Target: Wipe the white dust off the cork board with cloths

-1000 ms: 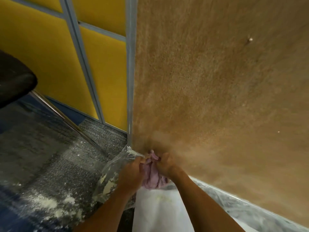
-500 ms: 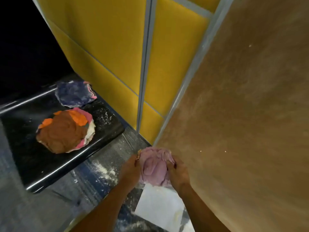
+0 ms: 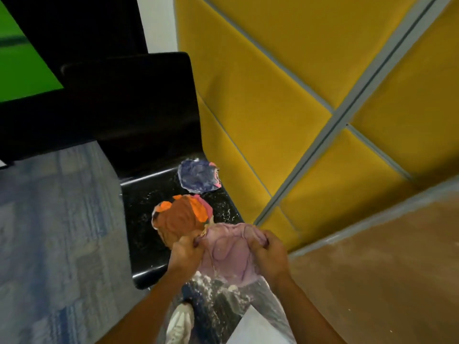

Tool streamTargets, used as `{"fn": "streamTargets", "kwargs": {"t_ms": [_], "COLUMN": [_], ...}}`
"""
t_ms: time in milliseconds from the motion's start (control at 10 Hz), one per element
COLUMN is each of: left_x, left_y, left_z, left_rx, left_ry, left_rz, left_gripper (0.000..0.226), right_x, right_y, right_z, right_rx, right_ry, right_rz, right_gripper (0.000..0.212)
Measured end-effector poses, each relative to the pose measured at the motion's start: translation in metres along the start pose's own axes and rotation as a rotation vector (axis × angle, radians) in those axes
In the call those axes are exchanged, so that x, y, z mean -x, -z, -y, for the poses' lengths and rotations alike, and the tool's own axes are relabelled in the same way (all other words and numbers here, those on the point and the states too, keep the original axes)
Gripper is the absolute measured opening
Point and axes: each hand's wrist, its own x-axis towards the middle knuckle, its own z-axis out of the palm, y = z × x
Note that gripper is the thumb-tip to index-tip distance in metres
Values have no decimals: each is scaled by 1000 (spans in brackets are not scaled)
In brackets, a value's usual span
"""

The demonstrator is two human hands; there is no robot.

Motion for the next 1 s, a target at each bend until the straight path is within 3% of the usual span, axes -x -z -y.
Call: {"fn": "streamTargets", "kwargs": {"t_ms": [100, 200, 300, 400, 500, 600, 700, 800, 900, 1000], "left_x": [-59, -119, -179, -225, -257, -280, -292, -296, -294, -291], "left_y": [31, 59, 74, 75, 66, 56, 43, 32, 23, 22], "left_z": [-2, -9, -18, -23, -17, -5, 10, 16, 17, 2], "left_rx": [-54, -77, -29, 4, -4, -26, -184, -436, -608, -567], "left_ry": [-25, 21, 43, 42, 12, -29, -135, -180, -193, -214], "left_rz": [-69, -65, -53, -1, -6, -79, -86, -60, -77, -166], "left_gripper": [22, 28, 28, 40, 45, 48, 56, 60, 60, 52], "right_x": [-48, -101, -158, -210, -243, -268, -279, -279, -276, -276], "right_y": [-37, -74, -107, -136, -155, -170, -181, -181, -173, -164], "right_z": [28, 55, 73, 79, 79, 64, 44, 37, 36, 49], "right_rx": [-6, 41, 245, 547, 683, 658, 719, 747, 760, 751], "right_ry": [-23, 69, 249, 349, 365, 311, 294, 289, 243, 227], "right_rz": [79, 113, 110, 123, 147, 180, 324, 354, 370, 326], "right_gripper": [25, 41, 55, 32, 26, 18, 40, 67, 65, 58]}}
